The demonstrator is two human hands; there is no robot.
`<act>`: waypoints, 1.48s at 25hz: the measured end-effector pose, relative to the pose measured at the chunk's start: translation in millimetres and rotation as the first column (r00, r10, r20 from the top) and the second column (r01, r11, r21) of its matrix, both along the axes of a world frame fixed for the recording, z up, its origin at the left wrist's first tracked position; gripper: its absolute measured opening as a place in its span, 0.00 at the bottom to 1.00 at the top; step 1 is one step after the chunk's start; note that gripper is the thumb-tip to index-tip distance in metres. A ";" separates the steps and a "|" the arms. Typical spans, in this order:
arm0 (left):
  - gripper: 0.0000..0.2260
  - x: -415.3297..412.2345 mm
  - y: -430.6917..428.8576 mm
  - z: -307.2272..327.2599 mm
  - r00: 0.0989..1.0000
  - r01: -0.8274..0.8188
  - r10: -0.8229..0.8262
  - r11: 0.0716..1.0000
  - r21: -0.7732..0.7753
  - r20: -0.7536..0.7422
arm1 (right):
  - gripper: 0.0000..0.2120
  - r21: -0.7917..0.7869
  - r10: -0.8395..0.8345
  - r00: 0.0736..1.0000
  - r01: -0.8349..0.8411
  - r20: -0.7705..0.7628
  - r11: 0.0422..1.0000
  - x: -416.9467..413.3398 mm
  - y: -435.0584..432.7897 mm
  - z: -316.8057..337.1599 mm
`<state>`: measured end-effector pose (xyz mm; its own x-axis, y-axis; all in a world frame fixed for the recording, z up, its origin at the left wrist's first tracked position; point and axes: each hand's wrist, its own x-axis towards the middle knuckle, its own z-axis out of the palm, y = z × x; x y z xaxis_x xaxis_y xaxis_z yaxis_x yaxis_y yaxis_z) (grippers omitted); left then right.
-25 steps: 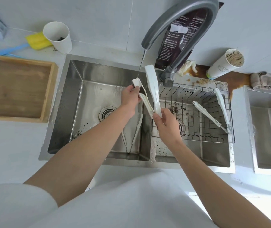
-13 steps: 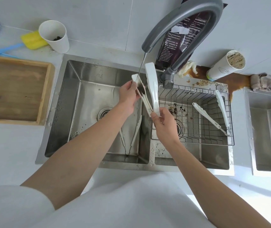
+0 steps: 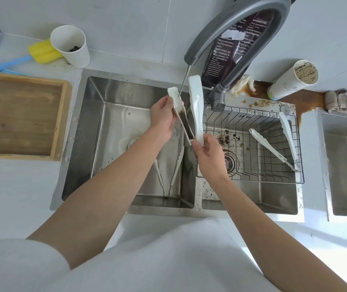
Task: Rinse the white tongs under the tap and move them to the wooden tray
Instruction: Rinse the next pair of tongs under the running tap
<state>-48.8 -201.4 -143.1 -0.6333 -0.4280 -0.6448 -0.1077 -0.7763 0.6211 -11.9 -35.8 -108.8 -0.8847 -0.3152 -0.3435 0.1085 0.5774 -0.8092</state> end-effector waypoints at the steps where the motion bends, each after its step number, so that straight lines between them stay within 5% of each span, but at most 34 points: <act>1: 0.08 -0.3 -1.2 -0.3 1.000 0.005 -0.005 1.000 -0.001 -0.004 | 0.04 -0.003 -0.003 1.000 0.003 0.010 1.000 -0.2 -1.6 -0.6; 37: 0.12 -5.3 -2.3 5.9 0.997 0.076 -0.076 0.997 -0.015 -0.028 | 0.11 0.030 -0.012 0.994 0.009 0.105 1.000 -2.8 -4.5 -8.1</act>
